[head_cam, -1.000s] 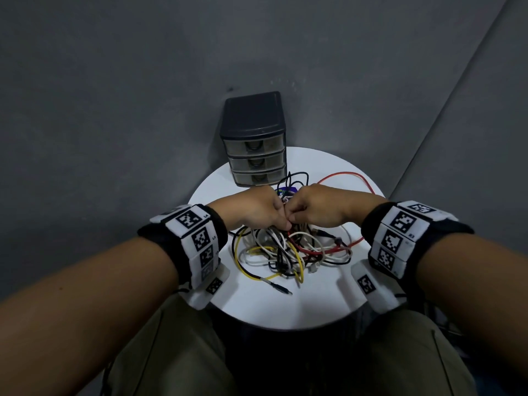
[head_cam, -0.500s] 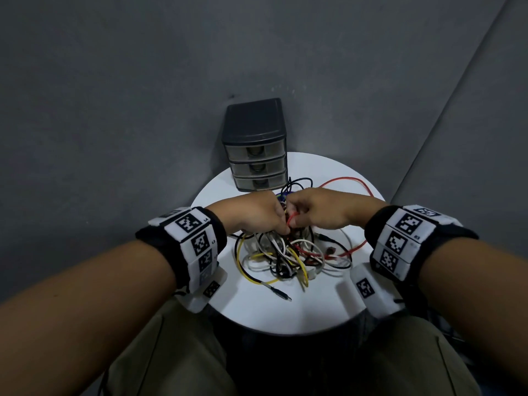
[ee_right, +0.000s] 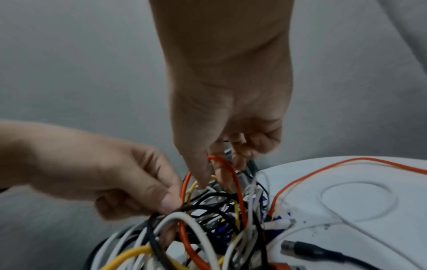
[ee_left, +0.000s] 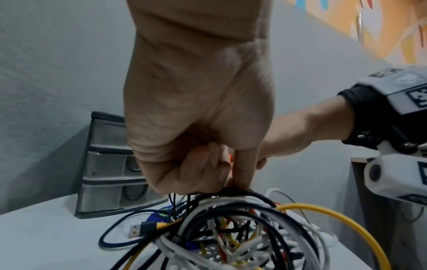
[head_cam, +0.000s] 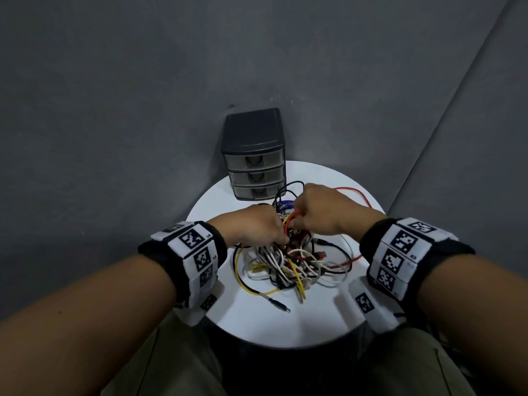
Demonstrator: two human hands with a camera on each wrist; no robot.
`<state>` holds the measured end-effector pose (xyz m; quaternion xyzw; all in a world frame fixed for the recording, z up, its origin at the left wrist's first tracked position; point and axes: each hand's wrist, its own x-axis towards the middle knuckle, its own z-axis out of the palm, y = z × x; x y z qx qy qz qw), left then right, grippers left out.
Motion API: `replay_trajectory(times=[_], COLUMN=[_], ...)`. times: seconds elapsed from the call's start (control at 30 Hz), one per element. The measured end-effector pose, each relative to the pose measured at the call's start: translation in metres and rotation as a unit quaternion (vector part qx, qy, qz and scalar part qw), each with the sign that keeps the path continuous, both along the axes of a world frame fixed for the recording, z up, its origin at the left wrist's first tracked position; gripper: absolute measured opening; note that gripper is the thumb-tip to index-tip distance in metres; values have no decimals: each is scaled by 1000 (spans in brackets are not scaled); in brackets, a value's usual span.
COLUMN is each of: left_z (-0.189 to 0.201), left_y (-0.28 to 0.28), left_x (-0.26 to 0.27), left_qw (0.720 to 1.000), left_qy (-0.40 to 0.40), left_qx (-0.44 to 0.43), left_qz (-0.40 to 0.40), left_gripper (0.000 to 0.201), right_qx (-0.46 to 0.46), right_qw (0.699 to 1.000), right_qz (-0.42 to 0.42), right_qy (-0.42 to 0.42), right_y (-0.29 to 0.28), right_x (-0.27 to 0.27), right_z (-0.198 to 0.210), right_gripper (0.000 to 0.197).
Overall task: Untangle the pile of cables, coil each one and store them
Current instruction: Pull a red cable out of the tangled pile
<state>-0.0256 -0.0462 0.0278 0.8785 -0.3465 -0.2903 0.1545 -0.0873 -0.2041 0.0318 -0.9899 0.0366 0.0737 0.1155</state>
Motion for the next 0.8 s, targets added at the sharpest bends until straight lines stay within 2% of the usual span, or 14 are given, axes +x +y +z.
replay_trajectory(times=[0.07, 0.17, 0.27, 0.4, 0.47, 0.57, 0.7, 0.8], left_z=[-2, -8, -13, -15, -15, -16, -15, -13], left_y=[-1, 1, 3, 5, 4, 5, 6, 5], left_x=[3, 9, 11, 11, 12, 12, 11, 11], left_qw=[1000, 1000, 999, 998, 998, 998, 998, 999], left_qy=[0, 22, 27, 29, 31, 33, 29, 25], left_qx=[0, -6, -29, -49, -47, -60, -49, -33], left_qz=[-5, 5, 9, 12, 7, 14, -4, -20], left_gripper=[25, 27, 21, 19, 19, 18, 15, 17], right_qx=[-5, -33, -27, -15, 14, 55, 130, 173], right_qw=[997, 987, 983, 983, 986, 986, 975, 956], right_qz=[65, 156, 178, 176, 131, 12, -108, -197], right_qy=[-29, -20, -23, -53, -102, -158, -145, -134], right_y=[3, 5, 1, -4, -7, -17, -29, -36], right_x=[-2, -1, 0, 1, 1, 4, 9, 11], right_z=[1, 1, 2, 1, 1, -1, -14, -16], right_gripper=[14, 7, 3, 7, 11, 18, 20, 12])
